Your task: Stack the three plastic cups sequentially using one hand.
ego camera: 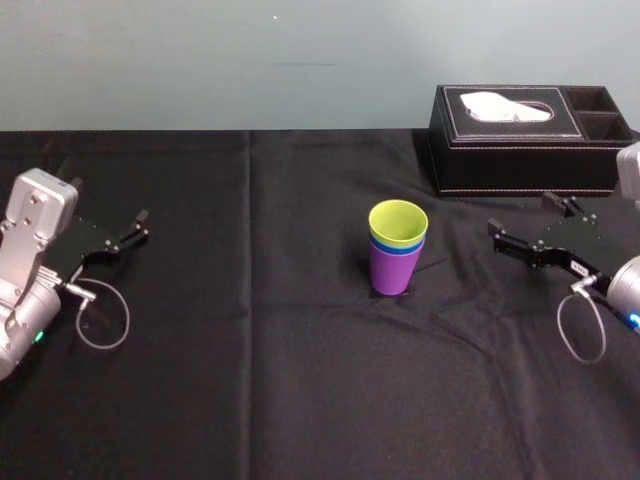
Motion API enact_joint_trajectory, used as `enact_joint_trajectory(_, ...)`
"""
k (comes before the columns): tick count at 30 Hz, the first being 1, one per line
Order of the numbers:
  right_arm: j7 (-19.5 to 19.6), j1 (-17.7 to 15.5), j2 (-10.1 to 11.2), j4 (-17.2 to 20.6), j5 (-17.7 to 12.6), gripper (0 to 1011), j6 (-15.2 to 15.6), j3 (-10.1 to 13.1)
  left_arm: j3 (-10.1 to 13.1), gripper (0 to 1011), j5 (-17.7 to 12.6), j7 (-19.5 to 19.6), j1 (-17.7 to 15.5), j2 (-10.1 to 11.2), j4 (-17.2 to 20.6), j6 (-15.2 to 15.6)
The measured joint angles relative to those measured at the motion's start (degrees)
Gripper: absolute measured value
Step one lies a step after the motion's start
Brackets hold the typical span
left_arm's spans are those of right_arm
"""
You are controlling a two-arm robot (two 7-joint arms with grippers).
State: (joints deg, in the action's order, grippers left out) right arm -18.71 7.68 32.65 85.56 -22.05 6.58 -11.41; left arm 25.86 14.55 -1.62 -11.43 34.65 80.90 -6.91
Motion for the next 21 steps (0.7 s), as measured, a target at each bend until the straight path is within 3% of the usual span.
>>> enact_joint_trajectory(21,0.1,0.2,-0.3,-0.7,0.5,1003,0.3,0.1,0.0,1011,0.0,0.0,0.0,0.0,0.0,0.0)
